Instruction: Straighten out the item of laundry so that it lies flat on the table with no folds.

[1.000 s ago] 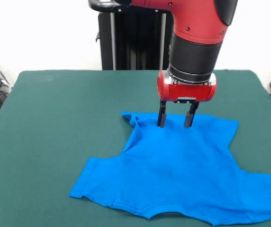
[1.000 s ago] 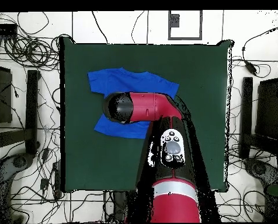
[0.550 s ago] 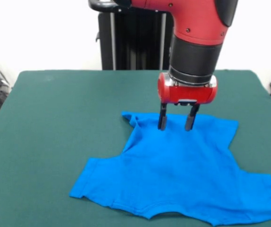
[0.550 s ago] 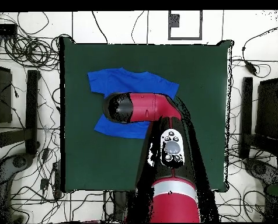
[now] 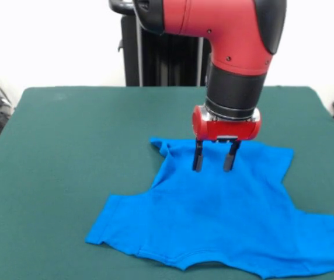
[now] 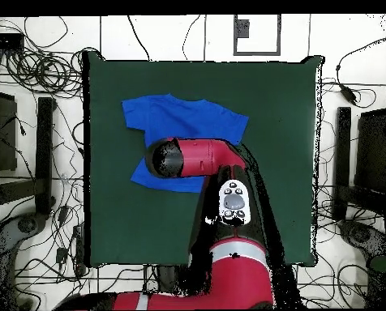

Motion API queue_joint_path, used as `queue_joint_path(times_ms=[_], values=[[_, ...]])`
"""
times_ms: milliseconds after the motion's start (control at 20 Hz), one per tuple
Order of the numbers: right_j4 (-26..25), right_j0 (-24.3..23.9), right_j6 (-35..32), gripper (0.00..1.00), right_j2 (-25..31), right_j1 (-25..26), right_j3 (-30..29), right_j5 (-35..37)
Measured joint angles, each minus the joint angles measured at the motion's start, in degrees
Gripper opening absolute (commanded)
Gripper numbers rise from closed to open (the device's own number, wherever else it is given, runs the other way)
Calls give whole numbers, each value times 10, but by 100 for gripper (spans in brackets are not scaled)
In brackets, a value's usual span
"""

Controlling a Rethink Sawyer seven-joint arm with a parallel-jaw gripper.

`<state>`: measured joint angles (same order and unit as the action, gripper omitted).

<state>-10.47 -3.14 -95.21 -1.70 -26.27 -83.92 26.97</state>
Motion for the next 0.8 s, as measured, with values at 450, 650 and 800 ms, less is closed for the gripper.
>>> queue_joint_path(times_ms=[450,650,800], values=[[-17,0,0,100,0,7,-28,-8],[-17,0,0,100,0,5,-45,-12],[-17,0,0,100,0,4,-56,-22]])
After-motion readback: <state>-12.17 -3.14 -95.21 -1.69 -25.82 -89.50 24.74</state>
